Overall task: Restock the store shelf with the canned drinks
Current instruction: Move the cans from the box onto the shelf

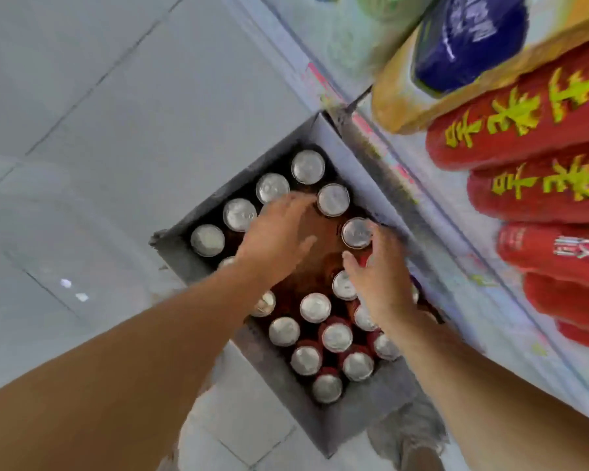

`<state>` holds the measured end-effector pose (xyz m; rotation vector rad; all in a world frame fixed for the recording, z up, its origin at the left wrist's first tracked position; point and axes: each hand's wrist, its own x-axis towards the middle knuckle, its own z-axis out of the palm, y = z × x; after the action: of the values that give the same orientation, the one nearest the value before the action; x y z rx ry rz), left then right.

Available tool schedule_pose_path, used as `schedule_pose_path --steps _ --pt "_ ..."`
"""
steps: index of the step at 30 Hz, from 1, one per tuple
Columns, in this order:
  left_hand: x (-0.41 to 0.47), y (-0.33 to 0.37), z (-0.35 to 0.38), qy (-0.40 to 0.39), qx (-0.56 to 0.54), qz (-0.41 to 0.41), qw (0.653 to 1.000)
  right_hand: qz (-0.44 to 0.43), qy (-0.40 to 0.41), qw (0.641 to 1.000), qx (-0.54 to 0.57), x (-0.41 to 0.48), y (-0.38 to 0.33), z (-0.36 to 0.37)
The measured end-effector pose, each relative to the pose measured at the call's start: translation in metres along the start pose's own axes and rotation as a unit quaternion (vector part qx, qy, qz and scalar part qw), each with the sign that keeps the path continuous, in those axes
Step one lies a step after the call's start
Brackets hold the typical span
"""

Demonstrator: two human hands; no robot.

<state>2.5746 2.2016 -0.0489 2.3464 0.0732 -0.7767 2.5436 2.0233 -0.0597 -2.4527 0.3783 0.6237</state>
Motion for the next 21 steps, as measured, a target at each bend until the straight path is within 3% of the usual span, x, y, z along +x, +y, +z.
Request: schedule_pose_path --steps 5,10,14,18,21 --pt "0.05 -0.004 0.023 0.017 0.18 0.156 0.971 -0.039 0.071 0.99 -0.117 0.018 0.018 0.034" --pt "0.077 -0.011 0.033 0.053 0.322 0.18 0.928 -0.046 0.123 0.973 -0.192 0.026 0.024 0.046" --pt "0.087 -0.015 0.038 0.129 0.305 0.21 0.92 -0.051 0.132 0.977 -0.161 0.03 0.026 0.049" --pt "0.065 -0.015 0.022 0.148 0.201 0.219 0.943 -0.039 0.084 0.994 -0.065 0.021 0.019 0.034" --pt "0.023 0.001 -0.009 0.154 0.123 0.175 0.965 -0.03 0.088 0.995 0.038 -0.005 -0.005 -0.002"
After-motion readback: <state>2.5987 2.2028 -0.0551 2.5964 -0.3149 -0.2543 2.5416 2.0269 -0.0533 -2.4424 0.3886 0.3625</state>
